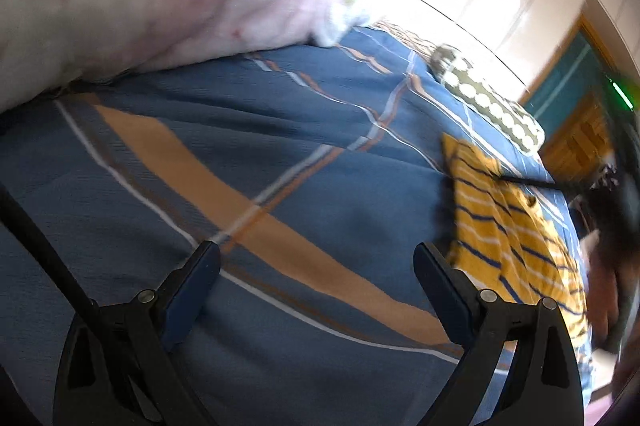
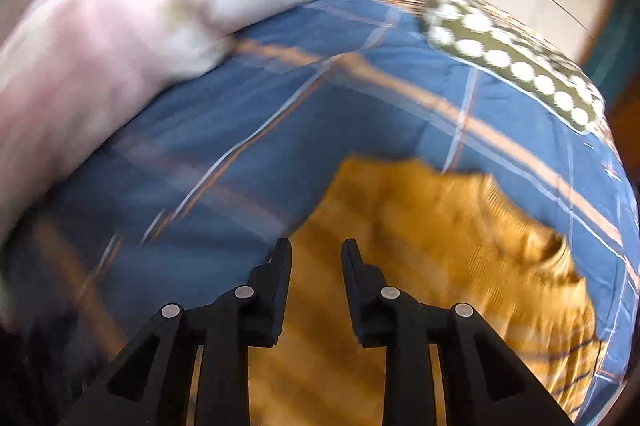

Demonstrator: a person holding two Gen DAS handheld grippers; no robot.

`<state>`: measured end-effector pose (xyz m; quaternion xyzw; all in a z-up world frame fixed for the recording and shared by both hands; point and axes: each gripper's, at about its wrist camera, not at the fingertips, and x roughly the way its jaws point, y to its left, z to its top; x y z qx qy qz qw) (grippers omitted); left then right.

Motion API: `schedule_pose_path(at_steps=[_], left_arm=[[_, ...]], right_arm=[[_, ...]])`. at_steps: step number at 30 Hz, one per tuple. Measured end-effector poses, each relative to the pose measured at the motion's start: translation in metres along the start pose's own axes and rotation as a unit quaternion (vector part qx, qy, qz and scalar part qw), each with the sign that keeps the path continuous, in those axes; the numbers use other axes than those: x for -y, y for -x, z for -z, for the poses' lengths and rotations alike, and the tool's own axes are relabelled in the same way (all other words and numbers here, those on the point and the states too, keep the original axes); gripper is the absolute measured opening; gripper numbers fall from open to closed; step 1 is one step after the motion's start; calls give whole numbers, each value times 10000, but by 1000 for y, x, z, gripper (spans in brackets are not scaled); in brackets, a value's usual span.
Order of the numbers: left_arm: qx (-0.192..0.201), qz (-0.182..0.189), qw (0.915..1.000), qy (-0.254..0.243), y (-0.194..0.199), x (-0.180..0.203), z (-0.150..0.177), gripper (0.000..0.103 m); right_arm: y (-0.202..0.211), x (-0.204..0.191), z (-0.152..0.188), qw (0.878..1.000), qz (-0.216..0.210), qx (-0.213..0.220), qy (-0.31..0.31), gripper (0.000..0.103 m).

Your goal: Fold small clothes

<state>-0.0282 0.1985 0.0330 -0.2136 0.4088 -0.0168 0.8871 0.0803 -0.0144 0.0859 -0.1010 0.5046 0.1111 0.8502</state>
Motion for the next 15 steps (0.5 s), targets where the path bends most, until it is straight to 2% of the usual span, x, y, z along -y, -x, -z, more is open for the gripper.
schedule_pose_path(at_steps=[2, 4, 7, 10, 13, 14, 15], left_arm=[[32, -81, 9997, 225, 2, -13, -4, 96], [127, -190, 9992, 330, 6, -24, -6, 96], [284, -408, 9981, 367, 10, -27, -8, 96], [403, -557, 9970, 366, 15, -30, -9, 96], [548, -709, 9956, 288, 20, -32, -8, 96], [596, -734, 9951, 296, 23, -34, -9, 96], [613, -726, 9950, 323, 25, -36, -9, 96]], right_arm=[[11, -12, 24, 9994, -144, -1, 308, 31], [19, -24, 44, 9976, -112, 72, 678, 38], [21, -51, 68, 9884, 231, 196, 1491, 40], [8, -79, 85, 9728, 603, 155, 2230, 40], [-16, -84, 86, 9606, 1111, 103, 2545, 40], [-21, -85, 86, 9604, 1155, 89, 2535, 38], [-24, -85, 85, 9616, 1171, 66, 2480, 18]])
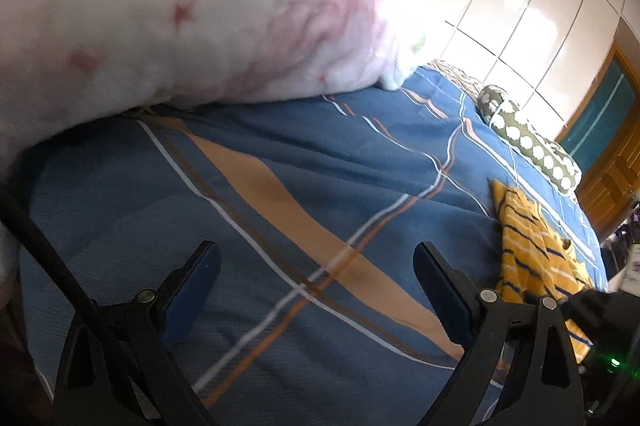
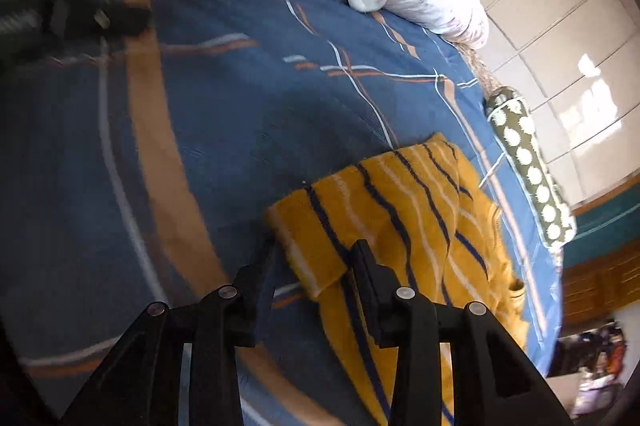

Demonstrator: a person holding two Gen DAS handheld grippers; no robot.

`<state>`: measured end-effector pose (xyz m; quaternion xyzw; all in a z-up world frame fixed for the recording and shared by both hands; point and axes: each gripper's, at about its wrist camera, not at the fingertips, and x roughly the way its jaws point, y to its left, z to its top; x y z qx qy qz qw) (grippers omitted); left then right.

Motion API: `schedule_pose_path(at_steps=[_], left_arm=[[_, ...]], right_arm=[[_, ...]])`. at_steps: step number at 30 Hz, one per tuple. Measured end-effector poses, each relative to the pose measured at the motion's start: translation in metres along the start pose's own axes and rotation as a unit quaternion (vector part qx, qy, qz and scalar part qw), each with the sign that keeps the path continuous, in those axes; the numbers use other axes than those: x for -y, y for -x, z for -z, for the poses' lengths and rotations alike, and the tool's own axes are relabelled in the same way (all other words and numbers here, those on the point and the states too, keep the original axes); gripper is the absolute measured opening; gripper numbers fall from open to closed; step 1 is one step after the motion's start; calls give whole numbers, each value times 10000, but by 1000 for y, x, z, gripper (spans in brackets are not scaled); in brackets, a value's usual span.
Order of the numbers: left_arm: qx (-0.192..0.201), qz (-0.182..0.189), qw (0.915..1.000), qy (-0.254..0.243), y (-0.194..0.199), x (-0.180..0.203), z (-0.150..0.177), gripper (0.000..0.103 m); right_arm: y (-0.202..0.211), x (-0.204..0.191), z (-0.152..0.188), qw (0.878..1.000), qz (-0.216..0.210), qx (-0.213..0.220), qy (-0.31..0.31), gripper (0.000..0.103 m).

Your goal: Fold small clothes

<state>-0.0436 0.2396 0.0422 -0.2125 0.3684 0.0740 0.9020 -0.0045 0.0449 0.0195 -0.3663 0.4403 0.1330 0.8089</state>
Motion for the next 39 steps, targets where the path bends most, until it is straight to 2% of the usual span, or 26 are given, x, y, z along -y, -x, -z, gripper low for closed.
schedule_pose_path(at_steps=[1, 4, 6, 11, 12, 17, 20, 24, 26, 27, 28, 29, 31, 33, 35, 36, 38, 39], left_arm=[[16, 27, 10000, 68, 1, -3, -1, 96], [0, 109, 9994, 333, 1, -16, -6, 96], [14, 138, 9987, 483, 5, -24, -6, 96], [113, 94, 9988, 475, 10, -26, -6, 96], [106, 76, 9989, 445, 10, -24, -5, 96], [172, 68, 9993, 331, 10, -8, -6, 96], [201, 129, 9996, 114, 11, 10, -3, 96], [170, 193, 9992, -315, 11, 37, 5, 96], [188, 258, 9975, -623, 13, 54, 13, 96], [176, 291, 9968, -720, 13, 60, 16, 96], [135, 345, 9954, -879, 13, 69, 21, 96], [104, 368, 9944, -987, 13, 76, 24, 96], [23, 386, 9917, -1227, 10, 89, 32, 96], [-77, 394, 9886, -1453, 6, 101, 40, 96], [-165, 335, 9862, -1612, 1, 109, 47, 96], [-202, 277, 9851, -1684, -3, 113, 50, 96], [-333, 200, 9829, -1799, -10, 116, 55, 96], [-415, 165, 9818, -1847, -12, 117, 58, 96]], right_arm=[[-6, 3, -3, 9998, -56, -100, -189, 9], [-7, 13, -11, 9968, -377, -89, -694, 9], [-6, 21, -20, 9896, -820, -84, -1183, 8], [-21, 33, -32, 9732, -1366, -158, -1845, 9], [-26, 36, -31, 9699, -1447, -186, -1948, 12], [-13, 65, -15, 9371, -2043, 72, -2830, 20], [13, 91, 5, 9230, -2102, 384, -3201, 20], [33, 131, 60, 9012, -1921, 482, -3856, 23], [36, 155, 101, 8885, -1694, 400, -4246, 24], [34, 167, 118, 8798, -1642, 353, -4446, 25], [32, 181, 149, 8614, -1588, 254, -4818, 26], [30, 188, 168, 8510, -1521, 170, -5023, 26], [26, 200, 208, 8379, -1186, -80, -5328, 26], [22, 212, 258, 8192, -918, -346, -5650, 25], [26, 220, 291, 8026, -1052, -255, -5867, 13], [30, 224, 302, 8001, -1024, -265, -5904, 9], [41, 228, 319, 8163, -94, -710, -5732, 12], [43, 229, 326, 8202, 417, -1027, -5613, 26]])
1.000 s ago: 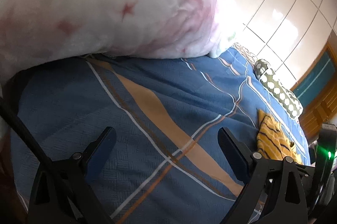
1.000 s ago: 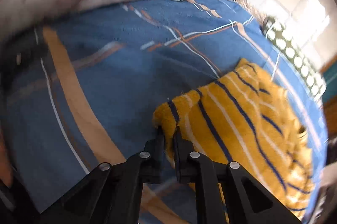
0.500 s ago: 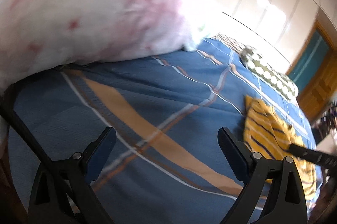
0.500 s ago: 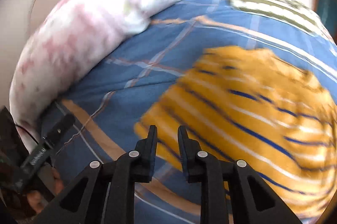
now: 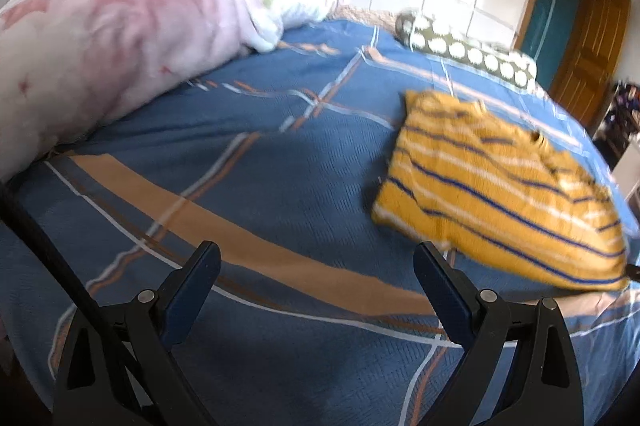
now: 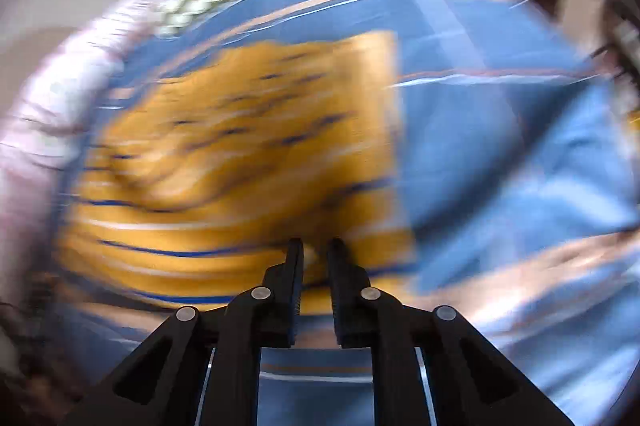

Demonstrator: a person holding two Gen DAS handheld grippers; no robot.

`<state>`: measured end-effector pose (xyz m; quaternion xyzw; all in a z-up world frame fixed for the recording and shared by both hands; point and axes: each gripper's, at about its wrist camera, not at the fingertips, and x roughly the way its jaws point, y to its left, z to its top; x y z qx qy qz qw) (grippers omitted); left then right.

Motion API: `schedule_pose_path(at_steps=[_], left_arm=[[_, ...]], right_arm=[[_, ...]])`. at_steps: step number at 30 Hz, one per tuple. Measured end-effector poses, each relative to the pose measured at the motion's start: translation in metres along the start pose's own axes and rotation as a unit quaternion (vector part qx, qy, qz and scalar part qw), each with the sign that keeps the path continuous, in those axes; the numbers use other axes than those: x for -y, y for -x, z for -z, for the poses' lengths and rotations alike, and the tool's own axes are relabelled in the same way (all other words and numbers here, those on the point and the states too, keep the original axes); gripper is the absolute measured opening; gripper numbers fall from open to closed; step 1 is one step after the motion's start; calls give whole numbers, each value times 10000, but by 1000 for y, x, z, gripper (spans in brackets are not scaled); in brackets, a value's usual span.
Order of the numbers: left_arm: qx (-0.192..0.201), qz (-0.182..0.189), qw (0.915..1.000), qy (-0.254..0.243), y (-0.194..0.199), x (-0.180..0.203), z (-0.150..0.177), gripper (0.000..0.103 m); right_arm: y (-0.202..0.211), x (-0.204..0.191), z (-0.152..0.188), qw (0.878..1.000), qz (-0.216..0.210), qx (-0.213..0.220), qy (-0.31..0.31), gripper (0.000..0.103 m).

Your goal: Fold small clothes

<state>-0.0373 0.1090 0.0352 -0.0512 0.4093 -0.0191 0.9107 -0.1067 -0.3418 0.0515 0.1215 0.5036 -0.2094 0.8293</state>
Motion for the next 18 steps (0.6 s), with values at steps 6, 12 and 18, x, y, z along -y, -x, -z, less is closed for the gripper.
schedule_pose_path(at_steps=[6, 12, 18], left_arm=[[-245, -182, 9995, -121, -14, 7, 5, 96], [-340, -410, 9983, -243, -24, 15, 8, 96], [-312, -448, 9980, -314, -25, 15, 10, 97]], right_arm=[[33, 40, 3, 9948, -399, 447, -823, 34], [49, -20, -9, 9841, -1551, 728, -464, 34], [3, -68, -14, 9864, -1600, 167, -326, 33]])
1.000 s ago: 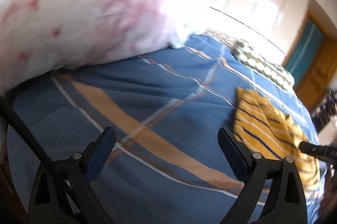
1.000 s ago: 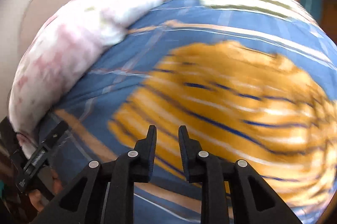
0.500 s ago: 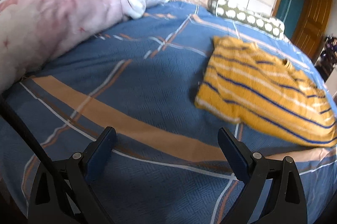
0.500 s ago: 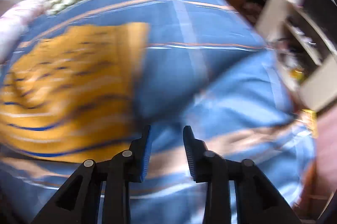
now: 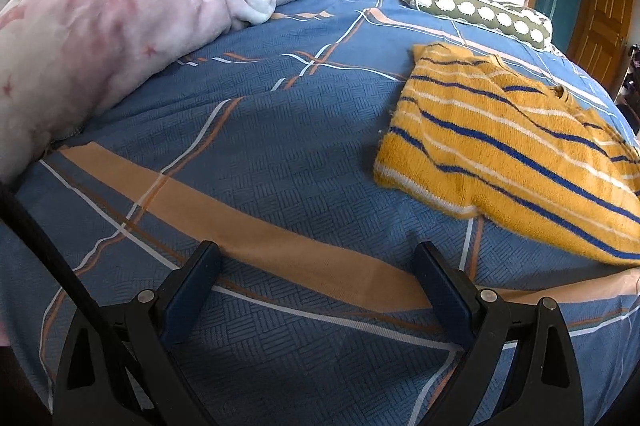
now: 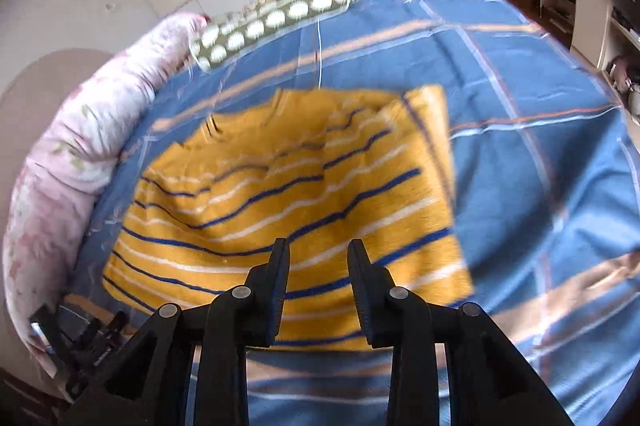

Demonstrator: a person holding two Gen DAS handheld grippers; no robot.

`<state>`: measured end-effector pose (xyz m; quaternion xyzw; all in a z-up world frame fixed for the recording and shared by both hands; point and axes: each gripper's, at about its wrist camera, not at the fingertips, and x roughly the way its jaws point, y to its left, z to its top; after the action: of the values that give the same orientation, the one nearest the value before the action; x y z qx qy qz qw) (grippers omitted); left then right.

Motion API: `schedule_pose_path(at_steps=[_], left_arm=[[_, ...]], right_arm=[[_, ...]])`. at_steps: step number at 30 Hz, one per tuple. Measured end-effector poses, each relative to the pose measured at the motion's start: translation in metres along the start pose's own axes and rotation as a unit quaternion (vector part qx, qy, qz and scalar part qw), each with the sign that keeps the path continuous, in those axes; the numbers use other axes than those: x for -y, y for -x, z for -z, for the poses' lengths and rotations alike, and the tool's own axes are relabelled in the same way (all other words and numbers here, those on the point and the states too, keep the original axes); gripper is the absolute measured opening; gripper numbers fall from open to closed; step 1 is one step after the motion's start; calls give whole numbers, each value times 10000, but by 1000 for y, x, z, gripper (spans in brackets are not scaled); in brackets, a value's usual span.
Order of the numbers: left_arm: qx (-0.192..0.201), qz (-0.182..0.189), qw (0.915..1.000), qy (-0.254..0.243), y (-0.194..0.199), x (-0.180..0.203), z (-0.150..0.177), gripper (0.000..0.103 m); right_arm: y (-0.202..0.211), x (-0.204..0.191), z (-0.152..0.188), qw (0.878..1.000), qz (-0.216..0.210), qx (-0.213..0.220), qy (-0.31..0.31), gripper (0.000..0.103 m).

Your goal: Fold small clothes

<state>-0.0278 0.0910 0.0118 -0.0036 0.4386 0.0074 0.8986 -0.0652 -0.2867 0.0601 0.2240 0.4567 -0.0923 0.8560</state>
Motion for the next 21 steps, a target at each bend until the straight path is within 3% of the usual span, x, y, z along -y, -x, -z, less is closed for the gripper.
schedule_pose_path(at_steps=[3, 7, 10, 12, 14, 19, 21], left_arm=[[-25, 44, 10000, 15, -1, -1, 0, 97], [-75, -5, 10000, -16, -2, 0, -1, 98], [-100, -37, 9999, -27, -3, 1, -2, 99], [-94, -28, 9999, -24, -4, 1, -3, 99], [-79, -5, 10000, -20, -4, 0, -3, 99], [-58, 27, 10000, -17, -3, 0, 0, 100], [-61, 39, 10000, -18, -3, 0, 0, 100]], right_arm=[[-14, 21, 2, 9999, 39, -71, -122, 20], [8, -5, 2, 9991, 259, 238, 244, 28], [17, -40, 0, 9973, -201, 395, 589, 28], [11, -60, -2, 9951, -656, 267, 691, 27], [-7, -80, -3, 9936, -834, 112, 758, 26], [-66, -87, -1, 9952, -531, -614, 547, 26], [-70, -88, -2, 9959, -455, -583, 522, 25]])
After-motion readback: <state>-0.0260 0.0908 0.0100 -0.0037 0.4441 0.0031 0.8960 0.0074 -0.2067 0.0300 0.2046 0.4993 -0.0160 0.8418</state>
